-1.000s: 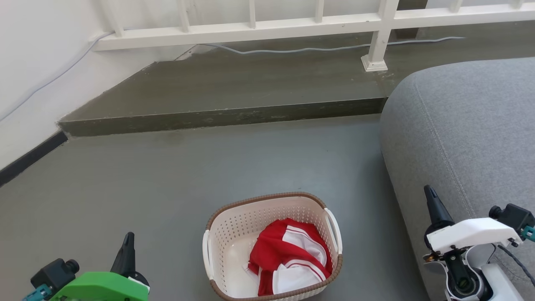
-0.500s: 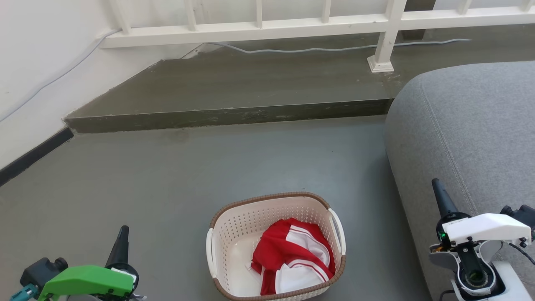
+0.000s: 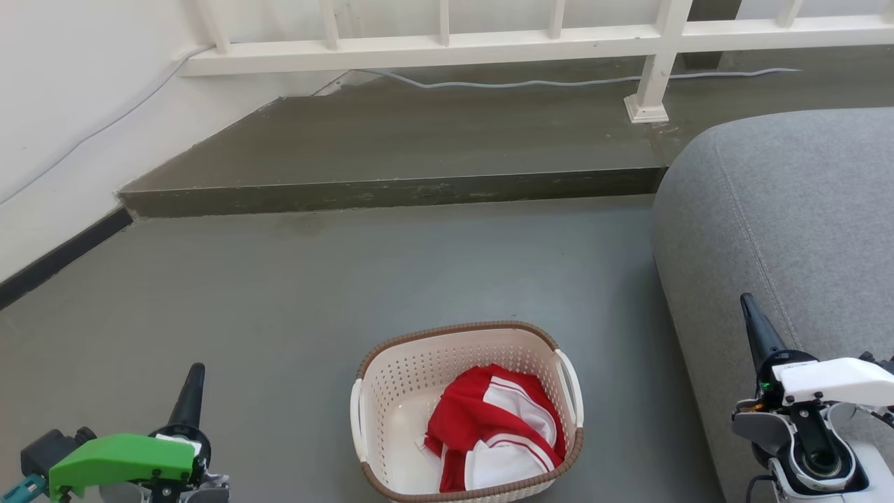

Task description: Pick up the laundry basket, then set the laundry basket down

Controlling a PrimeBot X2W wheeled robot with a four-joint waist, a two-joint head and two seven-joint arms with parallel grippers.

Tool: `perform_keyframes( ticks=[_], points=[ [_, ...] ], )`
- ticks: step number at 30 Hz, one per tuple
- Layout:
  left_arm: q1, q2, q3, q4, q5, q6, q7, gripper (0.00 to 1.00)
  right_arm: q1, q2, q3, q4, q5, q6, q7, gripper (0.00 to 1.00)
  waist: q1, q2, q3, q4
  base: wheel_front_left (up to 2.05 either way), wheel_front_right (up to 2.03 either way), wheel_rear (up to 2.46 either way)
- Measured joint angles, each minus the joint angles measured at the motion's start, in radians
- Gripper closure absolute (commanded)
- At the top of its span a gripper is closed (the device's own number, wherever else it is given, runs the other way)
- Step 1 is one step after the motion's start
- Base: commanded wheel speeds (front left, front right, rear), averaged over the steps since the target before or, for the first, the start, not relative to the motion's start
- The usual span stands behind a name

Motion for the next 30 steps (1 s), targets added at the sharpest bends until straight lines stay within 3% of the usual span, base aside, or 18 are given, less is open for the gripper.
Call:
perform_keyframes(
  ticks=[20,30],
  points=[
    [-0.044,-0.019,0.064,0.031,-0.256,-0.055,0.058,1.00,-0.019,0.026,-0.093,0.002,0.245,0.045,0.062,1.00,0.0000,0.0000,0.001,0.025,0.00,0.00,0.00],
    [-0.053,-0.020,0.065,0.035,-0.264,-0.055,0.058,1.00,-0.020,0.026,-0.096,0.004,0.255,0.045,0.062,1.00,0.0000,0.0000,0.000,0.025,0.00,0.00,0.00]
  ],
)
